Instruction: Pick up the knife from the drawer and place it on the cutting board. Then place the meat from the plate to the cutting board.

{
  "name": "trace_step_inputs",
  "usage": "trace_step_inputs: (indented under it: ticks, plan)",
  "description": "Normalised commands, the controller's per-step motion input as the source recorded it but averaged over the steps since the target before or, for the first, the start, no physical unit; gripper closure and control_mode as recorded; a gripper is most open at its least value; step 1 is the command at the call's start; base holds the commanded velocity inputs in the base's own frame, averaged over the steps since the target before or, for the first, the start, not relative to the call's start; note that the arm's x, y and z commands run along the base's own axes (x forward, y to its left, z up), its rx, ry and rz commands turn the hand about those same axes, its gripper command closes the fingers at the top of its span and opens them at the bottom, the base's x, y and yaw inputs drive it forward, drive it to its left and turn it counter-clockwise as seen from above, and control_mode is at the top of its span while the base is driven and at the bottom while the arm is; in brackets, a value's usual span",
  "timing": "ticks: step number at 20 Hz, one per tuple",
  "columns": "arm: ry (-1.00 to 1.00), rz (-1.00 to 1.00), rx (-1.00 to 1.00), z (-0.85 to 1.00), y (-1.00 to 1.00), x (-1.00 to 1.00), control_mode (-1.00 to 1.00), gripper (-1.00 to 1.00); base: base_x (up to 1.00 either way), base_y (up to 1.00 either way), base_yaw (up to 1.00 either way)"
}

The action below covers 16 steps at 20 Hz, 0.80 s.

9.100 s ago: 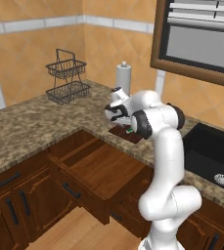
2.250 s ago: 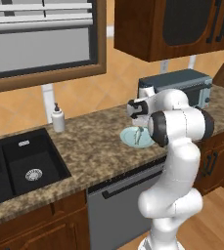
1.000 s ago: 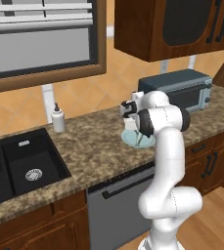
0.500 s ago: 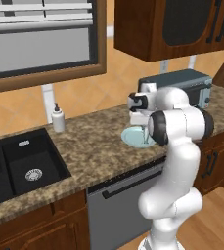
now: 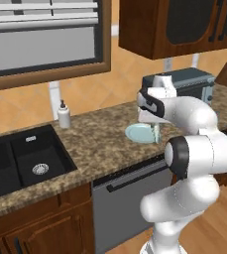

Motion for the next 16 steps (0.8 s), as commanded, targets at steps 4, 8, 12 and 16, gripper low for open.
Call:
trace_step_inputs:
  ticks: [4,8,12,16]
  plan:
    - [0.0,0.0,0.0,0.0,0.0,0.0,1.0,1.0,-0.85,0.96,0.38]
    - [0.0,0.0,0.0,0.0,0.0,0.0,1.0,1.0,-0.16,1.0,0.58]
    - [0.0,0.0,0.0,0.0,0.0,0.0,1.0,1.0,0.0,1.0,0.54]
    - [0.0,0.0,0.0,0.0,0.0,0.0,1.0,1.0,0.51,0.65,0.42]
